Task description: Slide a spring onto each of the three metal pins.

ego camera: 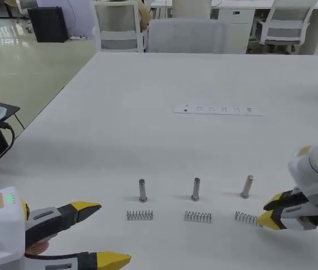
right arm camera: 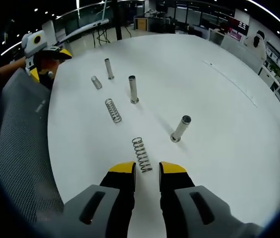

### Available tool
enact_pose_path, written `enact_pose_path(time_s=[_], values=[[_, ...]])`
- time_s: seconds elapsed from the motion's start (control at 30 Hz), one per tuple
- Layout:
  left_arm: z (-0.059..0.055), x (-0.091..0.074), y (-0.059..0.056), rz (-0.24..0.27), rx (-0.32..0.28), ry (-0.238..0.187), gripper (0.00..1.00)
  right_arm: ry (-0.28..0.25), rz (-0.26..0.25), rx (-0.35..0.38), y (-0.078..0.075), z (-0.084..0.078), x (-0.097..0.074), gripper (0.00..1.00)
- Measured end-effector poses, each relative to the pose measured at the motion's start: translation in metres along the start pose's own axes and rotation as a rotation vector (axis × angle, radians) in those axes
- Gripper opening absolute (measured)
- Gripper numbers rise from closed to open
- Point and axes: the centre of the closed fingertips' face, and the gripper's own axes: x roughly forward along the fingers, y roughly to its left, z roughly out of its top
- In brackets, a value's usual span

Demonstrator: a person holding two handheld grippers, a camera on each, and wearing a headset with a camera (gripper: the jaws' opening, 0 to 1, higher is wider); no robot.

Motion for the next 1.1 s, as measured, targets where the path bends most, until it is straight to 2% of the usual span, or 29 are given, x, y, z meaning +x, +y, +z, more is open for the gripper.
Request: enact_pose_path(time_s=[0.17, 0.63, 0.8, 1.1], values=[[0.000, 0.000, 0.000, 0.001, -0.002, 0.003, 0.60, 0.040, 0.006, -0.052, 0.000, -0.005, 0.007, 0.16], [-0.002, 0.003, 0.000, -0.009, -0.008, 0.007, 0.60, 0.101, 0.041, -0.090, 0.001, -0.012, 0.018, 0.11], [-0.003, 0.005, -0.001, -0.021, -0.005, 0.010, 0.60, 0.105, 0.044, -0.108, 0.002, -0.012, 0.016, 0.08], [-0.001, 0.009, -0.005, -0.049, 0.009, 0.014, 0.59, 0.099, 0.037, -0.097, 0.005, -0.010, 0.011, 0.08]])
